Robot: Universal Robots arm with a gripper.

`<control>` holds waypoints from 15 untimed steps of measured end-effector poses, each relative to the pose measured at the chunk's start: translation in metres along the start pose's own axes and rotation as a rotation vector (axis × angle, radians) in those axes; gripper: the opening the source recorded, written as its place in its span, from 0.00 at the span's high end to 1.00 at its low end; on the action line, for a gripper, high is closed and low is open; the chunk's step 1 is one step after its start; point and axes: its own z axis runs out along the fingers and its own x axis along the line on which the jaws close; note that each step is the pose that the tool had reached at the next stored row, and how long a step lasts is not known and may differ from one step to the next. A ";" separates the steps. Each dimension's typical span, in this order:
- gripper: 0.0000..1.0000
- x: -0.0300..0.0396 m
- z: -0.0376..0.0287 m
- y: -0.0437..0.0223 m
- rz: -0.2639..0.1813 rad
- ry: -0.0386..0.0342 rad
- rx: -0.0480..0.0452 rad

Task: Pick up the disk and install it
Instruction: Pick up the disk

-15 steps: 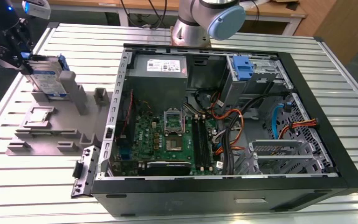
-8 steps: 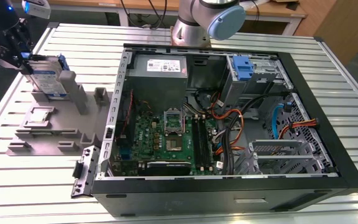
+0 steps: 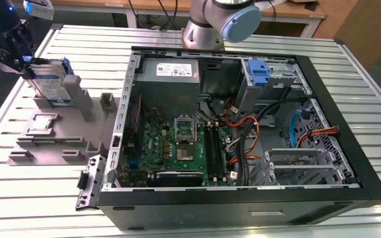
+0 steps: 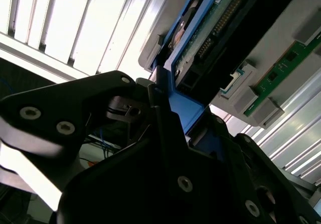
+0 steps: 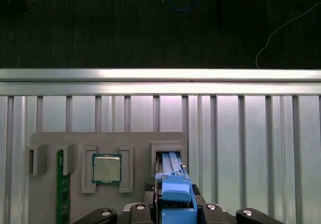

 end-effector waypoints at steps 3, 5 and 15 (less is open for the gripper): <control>0.63 0.0000 0.0000 0.0000 0.002 -0.0001 0.0001; 0.63 0.0000 0.0000 0.0000 0.002 -0.0001 0.0001; 0.63 -0.0001 -0.0028 0.0001 0.002 -0.0001 0.0002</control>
